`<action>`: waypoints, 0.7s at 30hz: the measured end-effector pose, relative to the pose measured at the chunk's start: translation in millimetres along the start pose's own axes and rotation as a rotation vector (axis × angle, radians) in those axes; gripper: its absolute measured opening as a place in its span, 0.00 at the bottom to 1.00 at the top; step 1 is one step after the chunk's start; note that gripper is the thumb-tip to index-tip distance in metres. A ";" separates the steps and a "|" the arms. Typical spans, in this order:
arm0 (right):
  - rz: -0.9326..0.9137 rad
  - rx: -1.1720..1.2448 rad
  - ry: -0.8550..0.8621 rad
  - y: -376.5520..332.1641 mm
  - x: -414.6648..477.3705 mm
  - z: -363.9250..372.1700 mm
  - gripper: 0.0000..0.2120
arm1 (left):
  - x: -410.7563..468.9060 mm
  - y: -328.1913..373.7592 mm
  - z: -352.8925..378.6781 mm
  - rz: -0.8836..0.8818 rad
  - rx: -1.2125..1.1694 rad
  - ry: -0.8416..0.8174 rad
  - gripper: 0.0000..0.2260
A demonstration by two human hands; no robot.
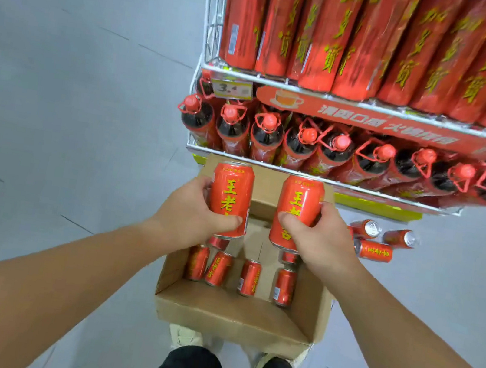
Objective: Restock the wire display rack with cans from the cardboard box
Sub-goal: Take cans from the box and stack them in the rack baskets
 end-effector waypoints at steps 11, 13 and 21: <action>-0.244 0.133 0.176 -251.9 -137.4 -201.3 0.17 | -128.2 269.0 -199.3 0.305 -0.123 0.111 0.20; -0.310 0.160 0.203 -294.7 -159.9 -232.3 0.17 | -147.3 312.7 -230.2 0.368 -0.140 0.143 0.21; -0.499 0.242 0.379 -424.9 -218.5 -344.8 0.22 | -203.5 462.5 -322.9 0.598 -0.182 0.206 0.21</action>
Point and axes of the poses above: each hand's wrist, its own x-axis towards the middle knuckle, its own z-axis out of the palm, y = z × x, the point moved 10 cm from there along x, towards the middle knuckle, and after that the axes turned 14 degrees about y, right-handed, at the moved point
